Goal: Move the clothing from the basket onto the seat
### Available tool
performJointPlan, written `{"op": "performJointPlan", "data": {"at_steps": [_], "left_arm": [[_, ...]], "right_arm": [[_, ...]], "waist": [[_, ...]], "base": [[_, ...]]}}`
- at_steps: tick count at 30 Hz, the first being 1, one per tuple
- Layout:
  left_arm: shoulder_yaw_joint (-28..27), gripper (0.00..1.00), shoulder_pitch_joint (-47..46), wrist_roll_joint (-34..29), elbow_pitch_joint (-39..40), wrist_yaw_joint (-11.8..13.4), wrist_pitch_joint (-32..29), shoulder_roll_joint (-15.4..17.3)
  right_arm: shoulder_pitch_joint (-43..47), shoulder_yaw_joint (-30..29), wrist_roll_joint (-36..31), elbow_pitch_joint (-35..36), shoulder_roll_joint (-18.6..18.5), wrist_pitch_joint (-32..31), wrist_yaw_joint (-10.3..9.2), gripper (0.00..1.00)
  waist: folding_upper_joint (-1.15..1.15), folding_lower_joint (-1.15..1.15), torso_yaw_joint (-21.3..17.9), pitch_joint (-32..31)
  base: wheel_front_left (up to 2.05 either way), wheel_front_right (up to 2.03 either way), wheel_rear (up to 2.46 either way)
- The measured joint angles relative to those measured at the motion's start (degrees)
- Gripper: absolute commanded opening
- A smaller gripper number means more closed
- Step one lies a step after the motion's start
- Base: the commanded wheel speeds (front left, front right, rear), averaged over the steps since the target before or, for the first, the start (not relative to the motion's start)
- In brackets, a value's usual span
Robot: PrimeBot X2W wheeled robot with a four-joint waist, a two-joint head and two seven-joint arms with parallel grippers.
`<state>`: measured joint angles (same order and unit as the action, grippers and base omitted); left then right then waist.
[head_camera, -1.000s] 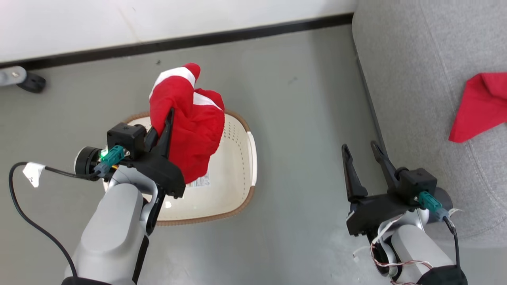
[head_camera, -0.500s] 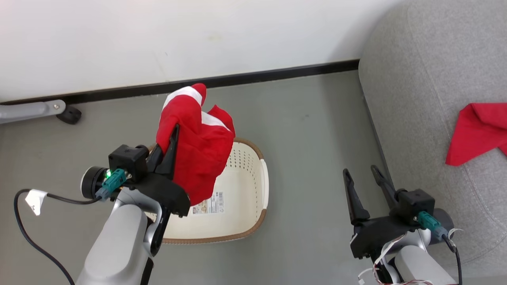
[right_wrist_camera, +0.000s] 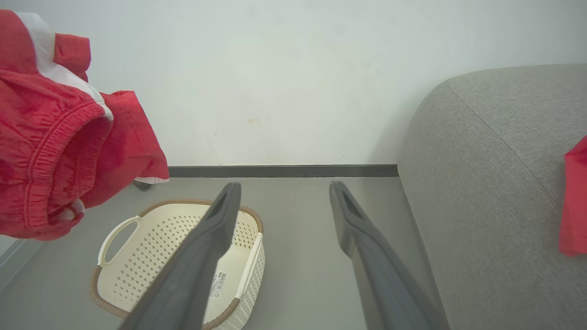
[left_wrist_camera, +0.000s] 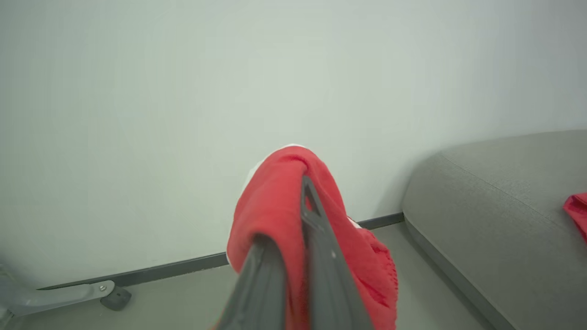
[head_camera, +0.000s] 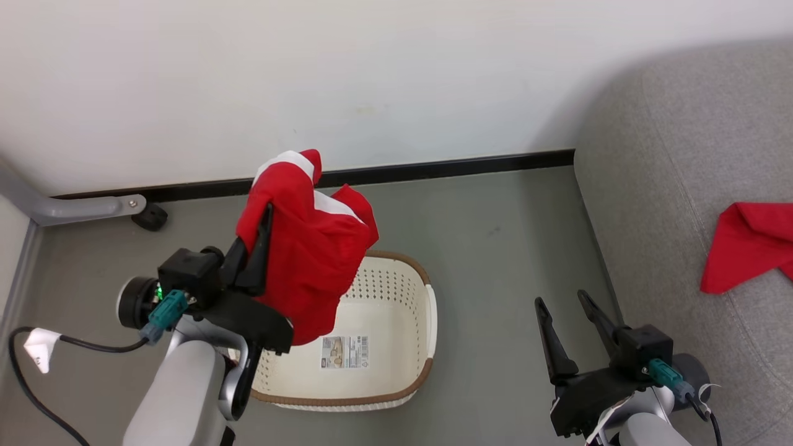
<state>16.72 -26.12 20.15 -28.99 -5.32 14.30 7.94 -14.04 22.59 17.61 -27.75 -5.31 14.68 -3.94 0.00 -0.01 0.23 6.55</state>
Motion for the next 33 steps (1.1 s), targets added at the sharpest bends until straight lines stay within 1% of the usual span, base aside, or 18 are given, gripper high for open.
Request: {"op": "performJointPlan", "data": {"at_steps": [5, 6, 7, 8, 12, 20, 26, 31, 33], "left_arm": [[-0.2, 0.0, 1.0, -0.7, 5.2, 0.8, 0.0, 1.3], [-0.2, 0.0, 1.0, -0.7, 5.2, 0.8, 0.0, 1.3], [-0.2, 0.0, 1.1, -1.0, 7.3, 0.8, 0.0, 1.7], [-0.2, 0.0, 1.1, -1.0, 7.3, 0.8, 0.0, 1.7], [-0.1, 0.0, 1.1, -2.3, 11.4, 1.3, 0.0, 1.9], [0.5, 0.0, 1.0, -2.8, 20.0, 1.4, -0.1, 2.5], [1.1, 0.0, 1.0, -2.8, 25.9, 1.4, -1.7, 2.4], [1.3, 0.0, 1.0, -2.7, 28.9, 1.4, -3.3, 2.5], [1.7, 0.0, 1.0, -2.7, 30.5, 1.9, -4.0, 2.4]], "right_arm": [[0.7, 0.3, 0.0, 0.2, 0.0, 0.0, 0.34, 1.0], [0.7, 0.3, 0.0, 0.2, 0.0, 0.0, 0.34, 1.0], [0.8, 0.4, 0.0, 0.3, 0.1, 0.0, 0.43, 1.0], [0.8, 0.4, 0.0, 0.3, 0.1, 0.0, 0.43, 1.0], [0.8, 0.4, 0.0, 0.4, 0.1, 0.0, 0.49, 1.0], [0.8, 0.4, 0.0, 0.4, 0.2, 0.0, 0.77, 1.0], [1.3, 0.6, 0.0, 0.7, 0.4, 0.0, 0.76, 1.0], [1.3, 0.7, 0.0, 0.7, 0.4, 0.0, 0.76, 1.0], [1.3, 0.7, 0.0, 0.7, 0.5, 0.0, 0.77, 1.0]], "waist": [[0.0, 0.0, 0.5, -1.4], [0.0, 0.0, 0.5, -1.4], [0.0, 0.0, 0.6, -1.6], [0.0, 0.0, 0.6, -1.6], [0.0, 0.01, 0.7, -2.0], [0.0, 0.01, 0.7, -2.6], [0.01, 0.01, 0.7, -2.9], [0.01, 0.01, 0.6, -2.9], [0.01, 0.01, 0.6, -2.8]], "base": [[0.0, 0.0, 0.0], [0.0, 0.0, 0.0], [0.0, 0.0, 0.0], [0.0, 0.0, 0.0], [0.0, 0.0, 0.0], [0.0, 0.0, 0.0], [0.0, 0.0, 0.0], [0.0, 0.0, 0.0], [0.0, 0.0, 0.0]]}}
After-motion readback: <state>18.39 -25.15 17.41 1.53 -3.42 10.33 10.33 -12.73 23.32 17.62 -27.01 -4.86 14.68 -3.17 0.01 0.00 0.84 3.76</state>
